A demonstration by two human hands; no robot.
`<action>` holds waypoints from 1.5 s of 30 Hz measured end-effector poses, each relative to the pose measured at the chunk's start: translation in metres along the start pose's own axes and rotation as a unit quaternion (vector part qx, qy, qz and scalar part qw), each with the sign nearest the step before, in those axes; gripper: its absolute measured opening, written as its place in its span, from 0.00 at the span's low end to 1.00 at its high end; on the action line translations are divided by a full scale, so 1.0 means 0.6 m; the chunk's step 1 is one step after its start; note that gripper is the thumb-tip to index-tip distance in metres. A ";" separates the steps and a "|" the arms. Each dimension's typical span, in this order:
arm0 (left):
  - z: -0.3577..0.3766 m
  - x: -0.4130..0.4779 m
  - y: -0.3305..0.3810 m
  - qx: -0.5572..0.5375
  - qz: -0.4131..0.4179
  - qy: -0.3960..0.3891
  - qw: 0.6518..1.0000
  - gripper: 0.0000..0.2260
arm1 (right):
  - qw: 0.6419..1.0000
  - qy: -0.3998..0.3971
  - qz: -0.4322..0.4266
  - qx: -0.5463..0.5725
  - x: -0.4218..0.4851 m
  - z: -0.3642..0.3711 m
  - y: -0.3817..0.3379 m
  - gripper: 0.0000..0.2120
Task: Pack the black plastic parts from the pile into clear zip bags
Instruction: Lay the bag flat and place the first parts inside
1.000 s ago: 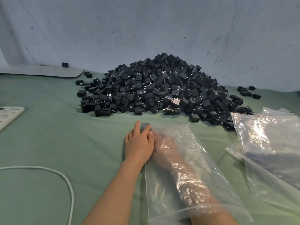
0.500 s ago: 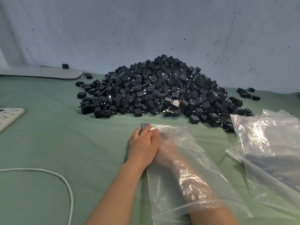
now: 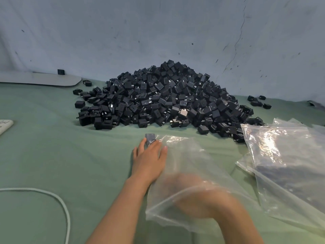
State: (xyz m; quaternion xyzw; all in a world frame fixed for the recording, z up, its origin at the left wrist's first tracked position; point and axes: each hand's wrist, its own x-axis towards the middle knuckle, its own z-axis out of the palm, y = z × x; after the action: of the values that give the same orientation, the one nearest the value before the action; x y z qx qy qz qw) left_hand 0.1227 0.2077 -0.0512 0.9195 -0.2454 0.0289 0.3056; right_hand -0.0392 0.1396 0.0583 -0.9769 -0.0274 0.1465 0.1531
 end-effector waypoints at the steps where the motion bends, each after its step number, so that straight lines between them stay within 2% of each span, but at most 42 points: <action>1: 0.002 0.001 -0.001 0.023 0.007 0.000 1.000 0.20 | 0.999 0.010 -0.030 0.039 -0.018 -0.006 -0.004 0.17; 2: 0.004 0.002 -0.002 0.042 0.010 -0.001 0.999 0.20 | 0.993 -0.003 -0.078 0.090 -0.034 -0.017 -0.003 0.15; 4: 0.005 0.003 -0.004 0.063 0.010 -0.007 0.998 0.21 | 0.962 0.028 -0.189 0.194 -0.067 -0.049 -0.014 0.11; 6: 0.004 0.000 -0.004 0.057 0.015 -0.005 0.998 0.22 | 0.906 0.102 -0.256 0.321 -0.082 -0.079 -0.014 0.11; 7: 0.003 -0.001 -0.004 0.055 0.021 -0.003 0.998 0.23 | 0.883 0.166 -0.267 0.349 -0.075 -0.091 -0.012 0.11; 9: 0.001 -0.003 -0.003 0.065 0.027 -0.003 0.998 0.22 | 0.861 0.314 -0.203 0.344 -0.022 -0.103 0.011 0.11; 10: 0.000 -0.004 -0.003 0.068 0.025 -0.004 0.997 0.23 | 0.861 0.367 -0.130 0.328 0.017 -0.101 0.028 0.12; 12: -0.002 -0.004 -0.002 0.071 0.016 -0.003 0.997 0.25 | 0.865 0.407 0.051 0.291 0.100 -0.086 0.075 0.15; 14: -0.004 -0.005 -0.002 0.080 0.008 0.001 0.997 0.27 | 0.855 0.379 0.185 0.301 0.167 -0.051 0.127 0.18; 17: -0.003 -0.006 0.001 0.101 -0.002 0.003 0.995 0.25 | 0.855 0.333 0.318 0.239 0.217 0.003 0.185 0.21; 21: 0.001 -0.004 0.004 0.111 -0.006 0.003 0.994 0.24 | 0.859 0.322 0.366 0.157 0.246 0.007 0.217 0.20; 28: 0.005 -0.005 0.003 0.119 -0.008 0.003 0.993 0.25 | 0.868 0.249 0.408 0.134 0.280 -0.022 0.250 0.22; 34: 0.007 -0.003 0.002 0.120 -0.009 0.008 0.993 0.25 | 0.869 0.304 0.376 0.107 0.266 -0.038 0.221 0.21; 38: 0.008 -0.003 0.002 0.122 -0.006 0.012 0.992 0.24 | 0.921 0.211 0.323 0.051 0.233 -0.050 0.170 0.23; 41: 0.006 -0.003 0.002 0.115 -0.004 0.010 0.993 0.24 | 0.967 0.149 0.196 0.064 0.205 -0.051 0.142 0.22; 43: 0.004 -0.003 0.002 0.111 -0.002 0.005 0.994 0.24 | 0.969 0.166 0.132 0.123 0.187 -0.054 0.134 0.23; 45: 0.003 -0.004 0.003 0.108 0.000 0.006 0.994 0.24 | 0.951 0.231 0.130 0.156 0.175 -0.058 0.140 0.21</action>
State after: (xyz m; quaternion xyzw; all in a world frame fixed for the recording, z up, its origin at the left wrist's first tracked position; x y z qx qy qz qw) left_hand 0.1196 0.2065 -0.0519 0.9471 -0.2387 0.0605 0.2057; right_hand 0.0720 0.0597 0.0348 -0.9430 0.1596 -0.0622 0.2854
